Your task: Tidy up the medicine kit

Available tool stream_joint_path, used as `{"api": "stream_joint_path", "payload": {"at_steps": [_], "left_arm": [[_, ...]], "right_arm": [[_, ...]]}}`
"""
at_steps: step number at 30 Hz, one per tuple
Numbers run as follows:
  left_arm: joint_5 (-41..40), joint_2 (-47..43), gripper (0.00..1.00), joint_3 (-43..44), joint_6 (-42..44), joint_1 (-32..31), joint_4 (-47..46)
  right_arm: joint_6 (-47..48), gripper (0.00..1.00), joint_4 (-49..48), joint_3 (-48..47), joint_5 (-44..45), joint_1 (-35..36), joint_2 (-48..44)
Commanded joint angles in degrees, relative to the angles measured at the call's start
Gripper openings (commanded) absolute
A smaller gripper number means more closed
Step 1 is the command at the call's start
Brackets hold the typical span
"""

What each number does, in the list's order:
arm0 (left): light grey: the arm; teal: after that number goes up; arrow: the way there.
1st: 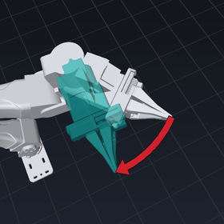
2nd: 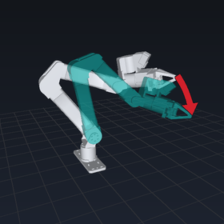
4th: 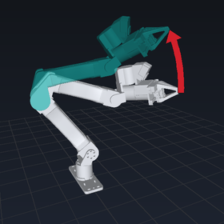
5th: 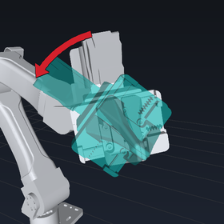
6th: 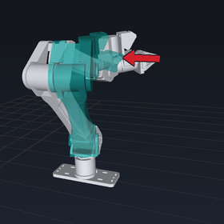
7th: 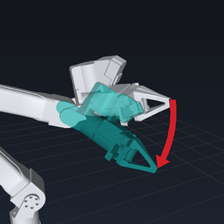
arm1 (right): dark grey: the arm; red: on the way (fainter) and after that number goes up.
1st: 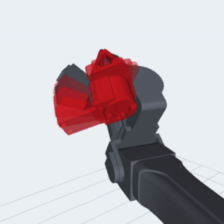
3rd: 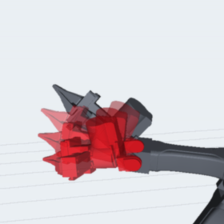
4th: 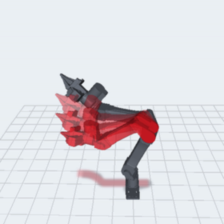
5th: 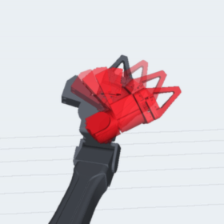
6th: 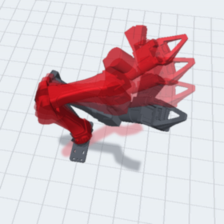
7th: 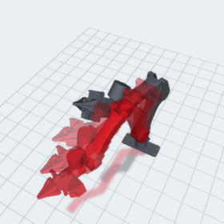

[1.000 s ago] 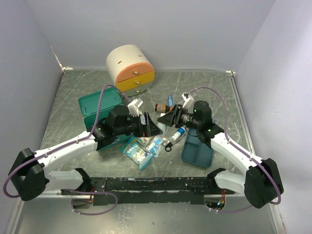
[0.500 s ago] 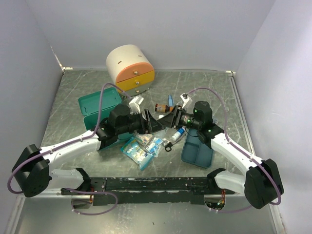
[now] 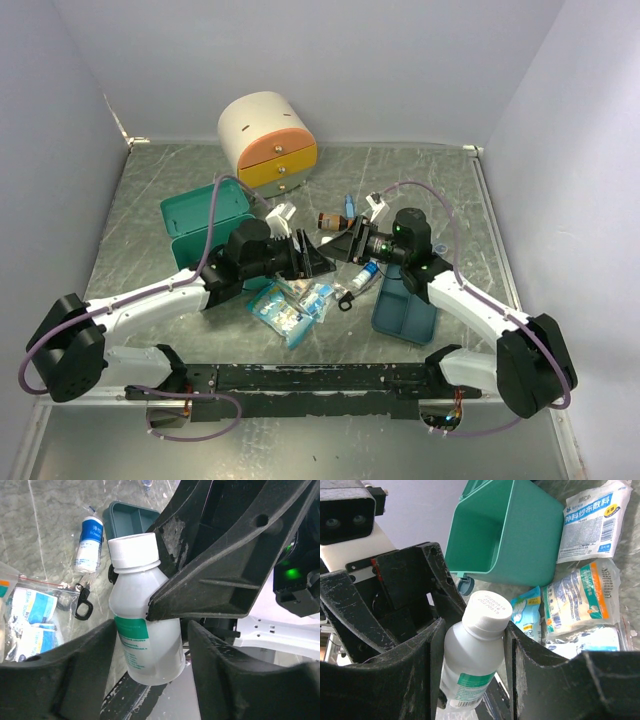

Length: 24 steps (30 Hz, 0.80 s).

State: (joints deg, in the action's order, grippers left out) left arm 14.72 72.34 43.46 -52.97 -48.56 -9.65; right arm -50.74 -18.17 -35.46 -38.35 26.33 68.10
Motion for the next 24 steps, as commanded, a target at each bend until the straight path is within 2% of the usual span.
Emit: {"api": "stream_joint_path", "payload": {"at_steps": [1,3,5,11,14,19,21,24], "left_arm": [[0.9,0.2,0.63,-0.1,0.3,-0.4,-1.9],[-0.8,-0.6,0.5,0.3,1.5,-0.4,0.3],[-1.7,-1.2,0.42,1.0,2.6,-0.4,1.6],[-6.7,-4.8,0.38,1.5,4.2,-0.4,6.7],[-12.4,-9.2,0.37,1.6,4.6,-0.4,11.2],[-30.5,-17.6,0.38,4.4,2.9,-0.3,27.8],[-39.1,-20.4,0.38,6.3,0.0,-0.3,37.4],[-49.4,-23.8,0.38,8.2,-5.4,-0.3,46.5]], "right_arm": [[0.5,0.27,-2.0,-1.8,-0.6,0.1,0.1],[1.1,0.28,-1.2,-2.1,-0.1,0.1,0.0],[1.5,0.33,-0.2,-2.4,0.6,0.1,-0.3],[4.1,0.67,7.2,-5.5,5.1,0.1,-1.8],[5.8,0.76,11.7,-7.3,9.2,0.0,-3.1],[7.0,0.77,15.9,-9.6,14.6,0.0,-5.3],[7.3,0.77,16.7,-10.2,15.8,0.0,-5.9],[7.5,0.76,17.6,-10.6,17.4,0.0,-5.9]]}}
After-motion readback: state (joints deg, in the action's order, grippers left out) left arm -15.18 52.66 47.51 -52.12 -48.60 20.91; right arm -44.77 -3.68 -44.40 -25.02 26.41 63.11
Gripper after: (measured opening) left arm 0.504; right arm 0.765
